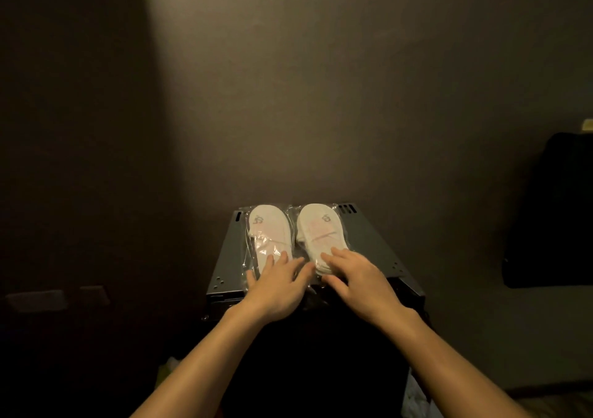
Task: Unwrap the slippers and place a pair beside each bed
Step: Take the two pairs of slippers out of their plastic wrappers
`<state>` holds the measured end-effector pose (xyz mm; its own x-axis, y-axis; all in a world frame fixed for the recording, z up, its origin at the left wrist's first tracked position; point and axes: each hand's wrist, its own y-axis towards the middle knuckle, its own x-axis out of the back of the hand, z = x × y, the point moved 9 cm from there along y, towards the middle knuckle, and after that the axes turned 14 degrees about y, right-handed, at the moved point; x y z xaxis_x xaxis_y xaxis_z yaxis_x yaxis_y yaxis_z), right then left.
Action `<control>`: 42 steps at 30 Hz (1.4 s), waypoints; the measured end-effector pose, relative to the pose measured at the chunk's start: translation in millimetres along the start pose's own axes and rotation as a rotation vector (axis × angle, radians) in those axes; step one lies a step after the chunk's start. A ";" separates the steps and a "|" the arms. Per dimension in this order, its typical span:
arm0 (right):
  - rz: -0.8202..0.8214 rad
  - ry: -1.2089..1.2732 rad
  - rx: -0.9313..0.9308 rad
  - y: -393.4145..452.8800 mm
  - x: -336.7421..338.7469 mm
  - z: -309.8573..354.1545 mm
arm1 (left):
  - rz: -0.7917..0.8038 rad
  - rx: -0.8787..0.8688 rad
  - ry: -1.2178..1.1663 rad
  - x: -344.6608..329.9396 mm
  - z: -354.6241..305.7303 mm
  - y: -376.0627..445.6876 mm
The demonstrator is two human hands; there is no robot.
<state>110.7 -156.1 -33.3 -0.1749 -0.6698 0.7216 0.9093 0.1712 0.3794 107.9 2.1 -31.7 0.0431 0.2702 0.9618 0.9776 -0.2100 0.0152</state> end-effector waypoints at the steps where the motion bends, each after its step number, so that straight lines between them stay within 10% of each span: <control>1: -0.054 0.043 0.020 -1.6 5.0 2.0 | -0.164 0.001 -0.041 16.5 -1.7 -5.1; 4: -0.292 0.263 0.028 -11.6 28.8 -0.7 | -0.598 0.036 -0.249 59.3 -1.0 -25.9; 10: -0.431 0.329 0.363 -27.6 41.6 36.0 | 0.249 0.157 -1.295 10.9 -35.2 9.2; 16: -0.368 0.307 0.412 -21.3 58.4 71.8 | 0.097 0.149 -1.473 30.9 -39.4 30.9; 19: -0.722 0.959 0.041 -21.2 86.5 24.8 | 0.089 0.108 -1.547 39.3 -38.4 38.0; 23: -0.454 1.688 -0.383 0.5 44.1 2.5 | 0.070 0.081 -1.560 44.5 -35.5 44.1; 35: -0.275 1.944 -0.727 -6.3 -13.6 1.5 | -0.001 -0.038 -1.589 51.4 -45.6 52.7; 42: -0.300 1.840 -0.398 10.5 13.6 13.5 | -0.112 0.020 -1.511 45.1 -32.7 54.6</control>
<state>112.7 -153.7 -11.6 -0.0038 -0.5160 -0.8566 0.9982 -0.0529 0.0274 156.5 -27.9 21.4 0.1234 0.9678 -0.2195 0.9921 -0.1147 0.0517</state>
